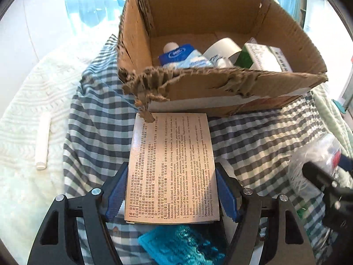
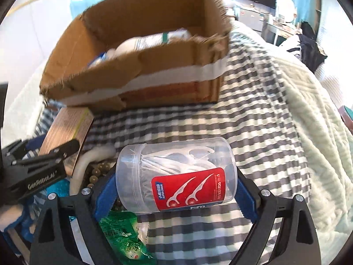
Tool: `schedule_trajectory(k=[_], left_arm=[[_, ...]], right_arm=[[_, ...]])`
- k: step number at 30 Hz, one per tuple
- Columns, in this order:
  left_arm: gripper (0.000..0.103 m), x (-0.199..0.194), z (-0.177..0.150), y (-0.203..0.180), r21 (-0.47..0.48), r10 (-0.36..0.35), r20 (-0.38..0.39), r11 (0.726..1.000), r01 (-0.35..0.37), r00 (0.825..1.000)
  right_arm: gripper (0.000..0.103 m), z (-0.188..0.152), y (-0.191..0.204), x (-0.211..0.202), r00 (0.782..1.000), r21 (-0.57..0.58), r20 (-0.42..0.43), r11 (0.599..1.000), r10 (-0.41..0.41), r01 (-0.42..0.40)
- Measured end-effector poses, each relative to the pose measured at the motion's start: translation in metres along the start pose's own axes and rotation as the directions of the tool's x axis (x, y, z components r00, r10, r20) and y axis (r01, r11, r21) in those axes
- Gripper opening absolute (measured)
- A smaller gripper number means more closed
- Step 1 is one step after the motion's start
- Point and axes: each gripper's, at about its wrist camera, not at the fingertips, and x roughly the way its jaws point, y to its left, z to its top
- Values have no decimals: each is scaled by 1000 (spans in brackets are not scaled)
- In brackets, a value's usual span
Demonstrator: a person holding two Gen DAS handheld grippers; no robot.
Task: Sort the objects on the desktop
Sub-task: 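Grasp the printed leaflet with the left gripper while the right grasps the floss-pick jar, then carry the leaflet and floss-pick jar with both grippers over the box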
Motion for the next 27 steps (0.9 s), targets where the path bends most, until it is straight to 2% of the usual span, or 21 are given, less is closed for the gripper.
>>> schedule_trajectory(k=[9,15,21,27], left_arm=[[75,-32,-2,-3,2,3,47,1000,-3,999],[75,-60,-7,4,-28,-18,132,999,22,991],[75,-98,-13,5,-33,-19,255,999,28,967],[75,-131,-8,6,-39,0,379,999,16,926]], right_arm=[[91,9,4,-35,993,-3,117,1000,0,0],[90,8,9,-62,977,-32,213,999,15,-9],[90,4,17,-94,952,-59,303,998,41,-24],[90,3,22,-126,916,-81,397,996,63,-33]])
